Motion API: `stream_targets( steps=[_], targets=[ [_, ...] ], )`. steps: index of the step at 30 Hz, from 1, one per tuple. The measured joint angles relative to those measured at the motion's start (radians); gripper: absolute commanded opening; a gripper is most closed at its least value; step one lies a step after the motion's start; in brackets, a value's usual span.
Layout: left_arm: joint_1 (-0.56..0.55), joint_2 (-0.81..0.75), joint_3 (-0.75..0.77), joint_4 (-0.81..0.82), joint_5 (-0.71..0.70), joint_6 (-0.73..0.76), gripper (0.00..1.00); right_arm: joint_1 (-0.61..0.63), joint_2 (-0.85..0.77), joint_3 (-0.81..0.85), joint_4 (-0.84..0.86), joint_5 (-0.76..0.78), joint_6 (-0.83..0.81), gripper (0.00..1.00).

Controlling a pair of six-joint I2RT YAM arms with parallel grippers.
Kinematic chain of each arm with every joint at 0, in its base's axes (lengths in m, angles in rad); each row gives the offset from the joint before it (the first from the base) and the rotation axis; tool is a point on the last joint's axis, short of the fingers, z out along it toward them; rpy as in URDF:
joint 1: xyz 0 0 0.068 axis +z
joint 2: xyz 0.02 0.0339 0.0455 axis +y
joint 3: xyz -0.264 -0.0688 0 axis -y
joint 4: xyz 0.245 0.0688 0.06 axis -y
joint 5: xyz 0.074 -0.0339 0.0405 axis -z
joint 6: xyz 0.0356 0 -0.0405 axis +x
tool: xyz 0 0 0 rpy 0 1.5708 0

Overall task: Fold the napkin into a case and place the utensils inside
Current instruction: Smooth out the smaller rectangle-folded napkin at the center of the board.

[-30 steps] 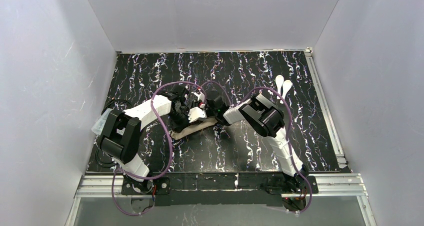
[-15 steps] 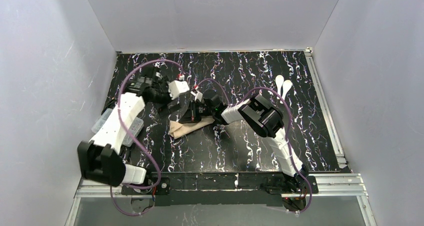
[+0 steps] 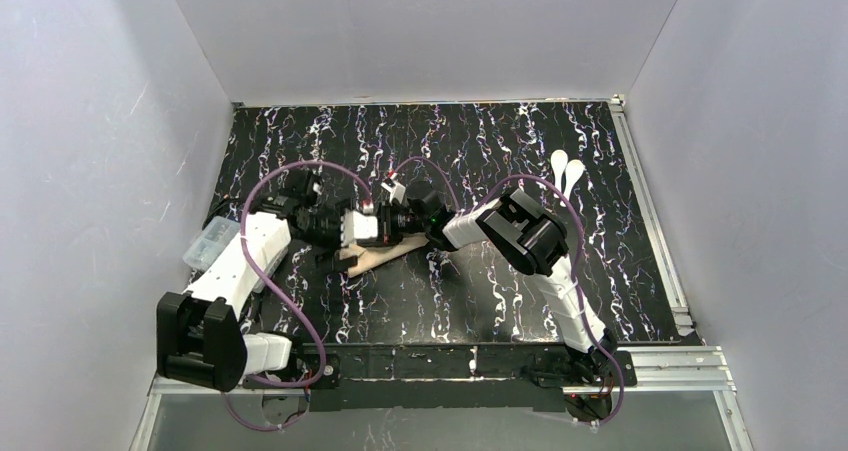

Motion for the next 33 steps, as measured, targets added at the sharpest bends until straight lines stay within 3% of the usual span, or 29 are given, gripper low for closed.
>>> stream_targets(
  steps=[2, 4, 8, 11, 17, 24, 33],
  targets=[
    [-0.020, -0.019, -0.072, 0.000, 0.018, 0.071, 0.94, 0.001, 0.000, -0.002, 0.004, 0.002, 0.000, 0.01],
    [-0.034, -0.027, -0.113, 0.010, 0.027, 0.127, 0.84, 0.001, -0.001, -0.005, 0.011, 0.004, 0.001, 0.01],
    [-0.037, -0.025, -0.155, 0.076, 0.026, 0.188, 0.34, 0.002, -0.002, -0.015, 0.033, 0.008, 0.001, 0.01],
    [-0.037, 0.008, -0.119, 0.103, 0.029, 0.171, 0.10, 0.003, -0.003, -0.021, 0.046, 0.014, 0.001, 0.01],
    [-0.037, 0.105, -0.022, 0.172, 0.023, 0.085, 0.00, 0.003, -0.003, -0.025, 0.055, 0.017, 0.000, 0.01],
    [-0.038, 0.163, -0.065, 0.246, -0.036, 0.023, 0.00, 0.003, -0.003, -0.027, 0.060, 0.016, 0.001, 0.01],
    [-0.052, 0.160, -0.162, 0.274, -0.056, 0.096, 0.00, 0.003, -0.003, -0.028, 0.062, 0.016, 0.002, 0.01]
  ],
)
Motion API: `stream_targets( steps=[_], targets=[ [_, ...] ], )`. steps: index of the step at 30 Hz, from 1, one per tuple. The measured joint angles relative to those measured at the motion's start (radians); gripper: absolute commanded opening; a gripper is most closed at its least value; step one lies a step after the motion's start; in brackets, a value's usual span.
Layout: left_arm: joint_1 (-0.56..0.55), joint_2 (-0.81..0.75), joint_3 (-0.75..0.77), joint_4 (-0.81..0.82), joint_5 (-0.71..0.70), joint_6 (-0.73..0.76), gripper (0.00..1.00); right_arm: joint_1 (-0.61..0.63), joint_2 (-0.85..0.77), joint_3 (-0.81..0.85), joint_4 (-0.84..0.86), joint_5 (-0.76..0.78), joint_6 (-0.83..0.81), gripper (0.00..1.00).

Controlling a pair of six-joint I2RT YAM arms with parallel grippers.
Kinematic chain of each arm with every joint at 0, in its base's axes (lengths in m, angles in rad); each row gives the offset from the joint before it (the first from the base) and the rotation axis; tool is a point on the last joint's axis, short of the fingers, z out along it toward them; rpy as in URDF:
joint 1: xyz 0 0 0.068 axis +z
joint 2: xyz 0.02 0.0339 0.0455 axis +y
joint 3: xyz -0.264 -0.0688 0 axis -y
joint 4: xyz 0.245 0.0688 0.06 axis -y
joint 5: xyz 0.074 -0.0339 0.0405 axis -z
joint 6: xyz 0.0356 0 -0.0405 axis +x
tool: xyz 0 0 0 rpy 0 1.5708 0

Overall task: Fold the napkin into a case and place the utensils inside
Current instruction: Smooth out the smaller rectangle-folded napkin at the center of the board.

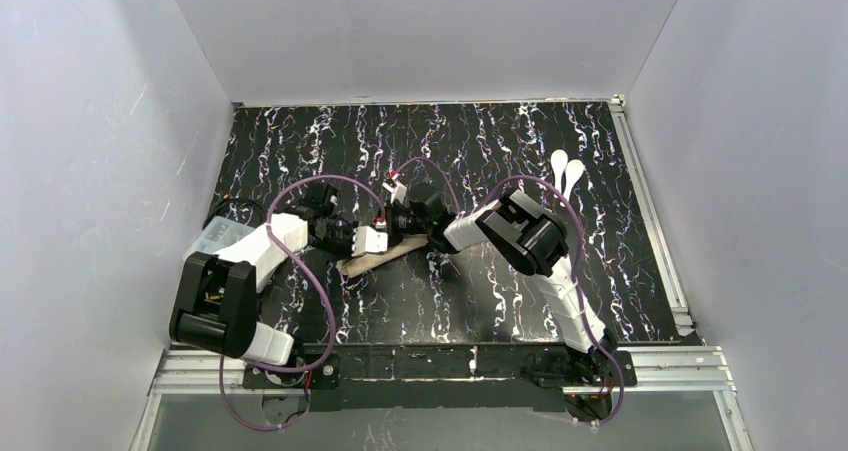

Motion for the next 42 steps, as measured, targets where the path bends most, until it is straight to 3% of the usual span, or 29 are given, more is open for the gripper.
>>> stream_targets(
  steps=[9, 17, 25, 29, 33, 35, 36, 37, 42],
  targets=[
    [-0.007, -0.045, -0.095, 0.066, -0.007, 0.112, 0.00, 0.000, 0.000, 0.000, 0.000, 0.000, 0.002, 0.01],
    [-0.014, -0.055, -0.094, 0.077, -0.027, 0.116, 0.19, 0.000, 0.000, 0.000, 0.000, -0.001, 0.003, 0.01],
    [-0.002, -0.063, 0.187, -0.162, -0.002, 0.060, 0.44, 0.000, 0.002, 0.003, -0.003, -0.003, 0.007, 0.01],
    [-0.009, -0.103, 0.141, -0.269, 0.025, 0.087, 0.45, -0.002, 0.005, 0.010, -0.010, -0.009, 0.014, 0.01],
    [-0.049, -0.113, 0.033, -0.273, 0.011, 0.065, 0.51, -0.002, 0.006, 0.010, -0.011, -0.009, 0.015, 0.01],
    [-0.073, -0.113, -0.001, -0.257, -0.006, 0.033, 0.66, -0.002, 0.005, 0.010, -0.010, -0.009, 0.016, 0.01],
    [-0.088, -0.112, -0.011, -0.244, -0.018, 0.008, 0.93, -0.002, 0.006, 0.010, -0.010, -0.009, 0.016, 0.01],
    [-0.100, -0.112, -0.013, -0.235, -0.026, -0.010, 0.98, -0.002, 0.005, 0.010, -0.010, -0.009, 0.018, 0.01],
    [-0.142, -0.136, -0.055, -0.117, -0.084, -0.095, 0.98, -0.003, 0.006, 0.010, -0.010, -0.009, 0.022, 0.01]
  ],
)
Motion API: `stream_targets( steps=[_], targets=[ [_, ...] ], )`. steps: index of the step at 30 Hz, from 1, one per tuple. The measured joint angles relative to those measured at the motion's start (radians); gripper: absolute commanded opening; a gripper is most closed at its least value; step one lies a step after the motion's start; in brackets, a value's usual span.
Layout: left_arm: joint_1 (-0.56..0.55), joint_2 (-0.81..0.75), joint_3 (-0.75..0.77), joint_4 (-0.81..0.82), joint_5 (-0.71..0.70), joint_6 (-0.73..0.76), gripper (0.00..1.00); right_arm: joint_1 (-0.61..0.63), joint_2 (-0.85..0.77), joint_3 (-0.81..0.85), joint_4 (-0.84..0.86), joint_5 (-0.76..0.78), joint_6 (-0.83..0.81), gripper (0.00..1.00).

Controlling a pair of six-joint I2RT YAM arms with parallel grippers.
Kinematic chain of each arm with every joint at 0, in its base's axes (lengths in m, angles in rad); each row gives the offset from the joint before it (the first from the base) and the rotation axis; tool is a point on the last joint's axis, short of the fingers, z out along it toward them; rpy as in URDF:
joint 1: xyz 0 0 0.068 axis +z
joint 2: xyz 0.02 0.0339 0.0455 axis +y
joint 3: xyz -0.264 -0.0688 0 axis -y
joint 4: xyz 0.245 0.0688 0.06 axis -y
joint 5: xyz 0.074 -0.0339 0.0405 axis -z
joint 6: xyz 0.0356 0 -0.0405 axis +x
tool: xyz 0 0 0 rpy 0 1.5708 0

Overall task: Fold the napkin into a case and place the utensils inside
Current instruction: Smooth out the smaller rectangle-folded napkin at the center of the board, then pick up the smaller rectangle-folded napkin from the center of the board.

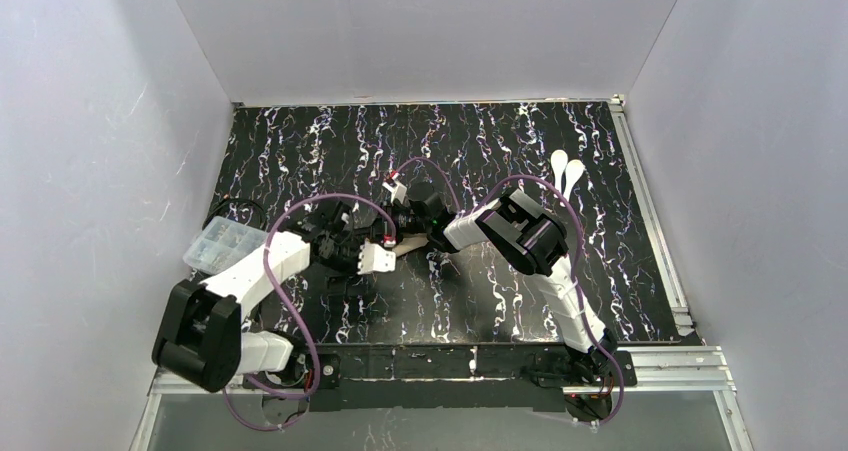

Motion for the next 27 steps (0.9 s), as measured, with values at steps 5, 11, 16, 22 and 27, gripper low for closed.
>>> stream_targets(
  steps=[5, 11, 16, 22, 27],
  targets=[
    [-0.058, -0.110, -0.134, 0.111, -0.082, -0.037, 0.98, 0.000, 0.000, 0.000, 0.000, 0.000, 0.004, 0.01],
    [-0.085, -0.098, -0.163, 0.228, -0.183, -0.095, 0.98, -0.001, 0.001, -0.001, 0.002, 0.000, 0.007, 0.01],
    [-0.097, -0.123, -0.204, 0.359, -0.249, -0.097, 0.98, -0.001, 0.001, -0.001, 0.003, -0.003, 0.007, 0.01],
    [-0.138, -0.160, -0.249, 0.422, -0.289, -0.078, 0.98, -0.002, 0.001, -0.001, 0.003, -0.004, 0.008, 0.01],
    [-0.150, -0.151, -0.249, 0.435, -0.299, -0.070, 0.87, -0.003, 0.001, -0.001, 0.003, -0.008, 0.008, 0.01]
  ],
)
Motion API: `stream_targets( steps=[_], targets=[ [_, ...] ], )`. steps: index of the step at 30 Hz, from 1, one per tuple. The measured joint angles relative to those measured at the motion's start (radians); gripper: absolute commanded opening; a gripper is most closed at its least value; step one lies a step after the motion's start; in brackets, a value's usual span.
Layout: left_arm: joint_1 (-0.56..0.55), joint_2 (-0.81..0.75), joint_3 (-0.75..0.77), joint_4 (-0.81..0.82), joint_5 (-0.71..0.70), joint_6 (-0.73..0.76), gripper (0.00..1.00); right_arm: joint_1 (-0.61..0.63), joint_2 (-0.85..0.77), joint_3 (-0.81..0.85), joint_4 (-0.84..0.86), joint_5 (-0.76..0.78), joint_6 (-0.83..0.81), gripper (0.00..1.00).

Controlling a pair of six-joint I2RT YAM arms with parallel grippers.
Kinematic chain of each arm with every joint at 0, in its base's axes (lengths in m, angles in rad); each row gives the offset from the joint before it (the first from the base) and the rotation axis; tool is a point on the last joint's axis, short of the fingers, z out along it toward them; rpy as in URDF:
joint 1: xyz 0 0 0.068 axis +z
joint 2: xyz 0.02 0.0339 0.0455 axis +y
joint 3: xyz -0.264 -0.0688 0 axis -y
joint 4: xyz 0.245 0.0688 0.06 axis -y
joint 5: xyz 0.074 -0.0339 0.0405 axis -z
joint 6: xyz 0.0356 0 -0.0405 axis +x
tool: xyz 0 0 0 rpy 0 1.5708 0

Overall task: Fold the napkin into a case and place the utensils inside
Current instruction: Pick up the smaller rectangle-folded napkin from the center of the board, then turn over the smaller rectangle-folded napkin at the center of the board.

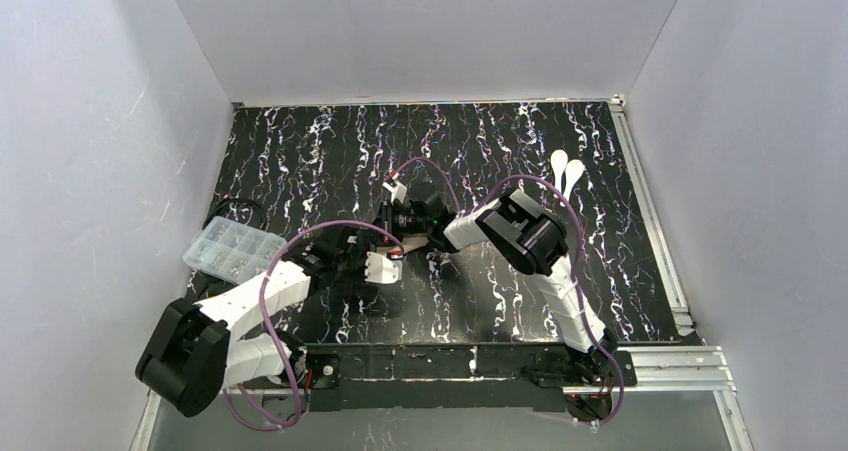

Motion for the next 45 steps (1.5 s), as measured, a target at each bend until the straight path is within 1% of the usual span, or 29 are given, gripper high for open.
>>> stream_targets(
  steps=[4, 7, 9, 16, 17, 18, 19, 20, 25, 28, 30, 32, 34, 35, 38, 40, 43, 45],
  targets=[
    [-0.002, 0.021, 0.004, 0.002, -0.003, 0.009, 0.62, -0.002, 0.000, 0.000, 0.000, -0.003, 0.002, 0.01],
    [-0.007, 0.046, 0.006, 0.000, -0.013, 0.013, 0.49, -0.003, 0.002, 0.000, 0.000, -0.007, 0.005, 0.01],
    [-0.009, 0.069, 0.012, 0.007, -0.029, 0.011, 0.45, -0.004, 0.002, 0.000, 0.000, -0.008, 0.007, 0.01],
    [-0.013, 0.127, 0.039, 0.031, -0.101, -0.009, 0.40, -0.008, 0.002, 0.000, 0.002, -0.008, 0.019, 0.01],
    [-0.013, 0.137, 0.045, 0.031, -0.109, -0.014, 0.37, -0.008, 0.003, 0.000, 0.003, -0.008, 0.022, 0.01],
    [-0.013, 0.148, 0.054, 0.029, -0.116, -0.020, 0.28, -0.008, 0.003, 0.000, 0.005, -0.008, 0.025, 0.01],
    [-0.013, 0.160, 0.063, 0.023, -0.122, -0.028, 0.11, -0.008, 0.003, -0.001, 0.006, -0.008, 0.028, 0.01],
    [-0.013, 0.175, 0.075, 0.012, -0.127, -0.038, 0.00, -0.008, 0.003, -0.002, 0.008, -0.008, 0.029, 0.01],
    [-0.005, 0.232, 0.155, -0.084, -0.115, -0.075, 0.00, -0.014, 0.003, -0.010, 0.027, -0.016, 0.035, 0.01],
    [0.008, 0.244, 0.250, -0.239, -0.033, -0.102, 0.00, -0.019, -0.003, -0.019, 0.021, -0.041, 0.036, 0.01],
    [0.021, 0.249, 0.342, -0.364, 0.060, -0.110, 0.00, -0.027, -0.020, -0.030, -0.010, -0.065, 0.029, 0.01],
    [0.032, 0.263, 0.440, -0.470, 0.154, -0.109, 0.00, -0.036, -0.042, -0.039, -0.060, -0.088, 0.011, 0.10],
    [0.039, 0.277, 0.512, -0.566, 0.233, -0.101, 0.00, -0.058, -0.070, -0.040, -0.140, -0.107, -0.032, 0.21],
    [0.041, 0.284, 0.543, -0.620, 0.271, -0.094, 0.00, -0.076, -0.085, -0.040, -0.184, -0.115, -0.059, 0.25],
    [0.046, 0.326, 0.625, -0.779, 0.376, -0.078, 0.00, -0.153, -0.138, -0.037, -0.323, -0.138, -0.142, 0.31],
    [0.047, 0.375, 0.679, -0.874, 0.440, -0.070, 0.00, -0.216, -0.180, -0.019, -0.404, -0.147, -0.207, 0.31],
    [0.047, 0.434, 0.736, -0.975, 0.525, -0.064, 0.00, -0.288, -0.201, 0.074, -0.512, -0.168, -0.326, 0.20],
    [0.053, 0.449, 0.756, -1.017, 0.574, -0.068, 0.00, -0.300, -0.189, 0.154, -0.583, -0.200, -0.406, 0.15]
  ],
)
